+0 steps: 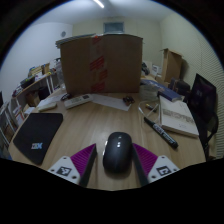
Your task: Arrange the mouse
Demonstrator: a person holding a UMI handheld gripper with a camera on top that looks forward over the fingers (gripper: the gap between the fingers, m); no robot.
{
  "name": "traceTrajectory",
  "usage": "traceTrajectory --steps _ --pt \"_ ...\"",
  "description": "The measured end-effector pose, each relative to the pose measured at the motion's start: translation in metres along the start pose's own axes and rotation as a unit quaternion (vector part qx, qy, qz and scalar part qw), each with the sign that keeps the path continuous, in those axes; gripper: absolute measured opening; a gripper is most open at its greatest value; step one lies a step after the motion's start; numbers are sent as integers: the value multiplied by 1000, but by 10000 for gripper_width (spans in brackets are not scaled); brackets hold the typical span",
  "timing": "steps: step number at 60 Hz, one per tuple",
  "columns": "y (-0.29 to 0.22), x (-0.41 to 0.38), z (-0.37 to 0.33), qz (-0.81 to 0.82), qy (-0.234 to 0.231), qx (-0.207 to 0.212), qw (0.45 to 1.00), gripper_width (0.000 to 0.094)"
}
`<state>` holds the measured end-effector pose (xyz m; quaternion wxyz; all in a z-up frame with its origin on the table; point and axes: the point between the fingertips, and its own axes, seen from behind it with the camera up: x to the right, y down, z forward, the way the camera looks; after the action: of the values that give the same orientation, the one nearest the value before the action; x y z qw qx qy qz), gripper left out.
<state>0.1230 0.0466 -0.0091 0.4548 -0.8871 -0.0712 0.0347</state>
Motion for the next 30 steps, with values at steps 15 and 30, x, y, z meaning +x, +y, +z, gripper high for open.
traceTrajectory --steps 15,30 --pt "-4 4 4 64 25 -17 997 371" --pt "-138 -29 -57 99 48 82 990 338"
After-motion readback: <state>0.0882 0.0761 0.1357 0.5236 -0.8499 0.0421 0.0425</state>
